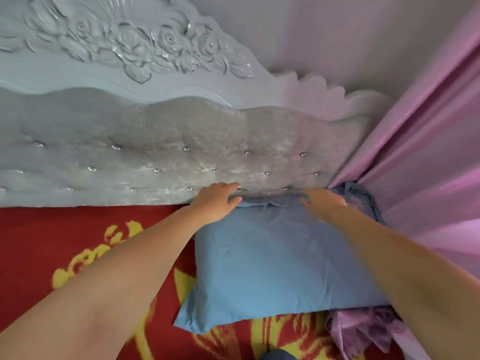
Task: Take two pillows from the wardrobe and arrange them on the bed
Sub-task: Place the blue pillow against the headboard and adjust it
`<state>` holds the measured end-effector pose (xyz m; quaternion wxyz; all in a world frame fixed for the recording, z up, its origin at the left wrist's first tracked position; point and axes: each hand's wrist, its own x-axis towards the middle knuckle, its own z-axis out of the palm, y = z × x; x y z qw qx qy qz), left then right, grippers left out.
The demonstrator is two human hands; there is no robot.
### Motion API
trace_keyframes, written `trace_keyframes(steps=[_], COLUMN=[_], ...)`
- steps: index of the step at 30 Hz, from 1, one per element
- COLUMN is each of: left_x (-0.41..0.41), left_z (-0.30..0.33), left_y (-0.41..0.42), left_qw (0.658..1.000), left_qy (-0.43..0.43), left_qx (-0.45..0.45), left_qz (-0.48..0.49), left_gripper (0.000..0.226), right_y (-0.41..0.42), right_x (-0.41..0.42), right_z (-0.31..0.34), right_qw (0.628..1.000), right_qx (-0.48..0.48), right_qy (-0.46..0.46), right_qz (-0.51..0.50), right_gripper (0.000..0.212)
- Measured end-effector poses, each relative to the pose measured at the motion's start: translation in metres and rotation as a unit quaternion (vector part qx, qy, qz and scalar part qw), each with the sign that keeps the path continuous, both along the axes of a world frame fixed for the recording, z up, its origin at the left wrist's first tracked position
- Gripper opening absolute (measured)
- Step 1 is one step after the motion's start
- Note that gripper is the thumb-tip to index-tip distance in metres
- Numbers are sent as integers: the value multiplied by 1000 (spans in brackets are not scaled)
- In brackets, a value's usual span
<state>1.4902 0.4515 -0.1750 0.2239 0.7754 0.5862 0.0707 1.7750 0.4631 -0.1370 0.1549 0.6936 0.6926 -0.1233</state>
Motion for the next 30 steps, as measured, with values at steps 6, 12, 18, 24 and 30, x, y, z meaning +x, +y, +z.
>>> trace_keyframes(steps=[6,12,18,24,30], left_x=[-65,8,85,158,215], left_z=[56,86,101,76,61], left_y=[11,10,-19,-69,-126], left_qw=[992,975,968,982,977], left_qy=[85,115,87,93,108], left_qx=[56,62,87,34,60], left_qz=[-79,-182,-217,-159,-173], left_gripper=[50,52,49,48,48], right_y=[-25,-64,-110,-186,-233], right_x=[-58,-43,14,81,158], right_z=[22,53,69,56,57], right_qw=[998,987,976,974,986], right_qx=[30,80,113,128,72], right_qy=[32,47,59,83,51], right_qz=[-50,-130,-177,-169,-141], right_gripper=[43,44,42,44,39])
